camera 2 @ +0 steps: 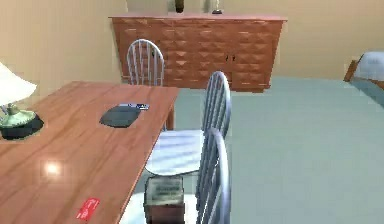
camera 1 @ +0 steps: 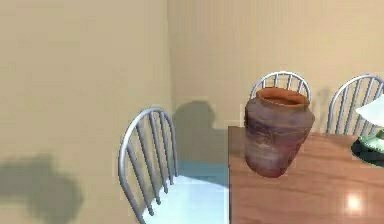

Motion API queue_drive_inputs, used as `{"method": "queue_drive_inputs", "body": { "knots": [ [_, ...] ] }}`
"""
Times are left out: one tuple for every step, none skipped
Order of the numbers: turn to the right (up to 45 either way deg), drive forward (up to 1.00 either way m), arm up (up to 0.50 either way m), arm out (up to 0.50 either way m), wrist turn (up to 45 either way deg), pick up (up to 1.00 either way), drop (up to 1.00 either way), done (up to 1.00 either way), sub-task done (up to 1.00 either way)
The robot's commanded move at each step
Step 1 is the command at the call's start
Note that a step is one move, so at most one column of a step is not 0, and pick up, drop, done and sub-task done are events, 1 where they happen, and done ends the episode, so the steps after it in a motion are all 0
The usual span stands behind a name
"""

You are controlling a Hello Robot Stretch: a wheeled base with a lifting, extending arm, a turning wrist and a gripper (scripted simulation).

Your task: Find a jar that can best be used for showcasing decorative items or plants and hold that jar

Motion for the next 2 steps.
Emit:
{"method": "queue_drive_inputs", "body": {
  "knots": [
    [-45.0,0.0,0.0,0.0,0.0,0.0,0.0,0.0,0.0],
    [-18.0,0.0,0.0,0.0,0.0,0.0,0.0,0.0,0.0]
  ]
}}
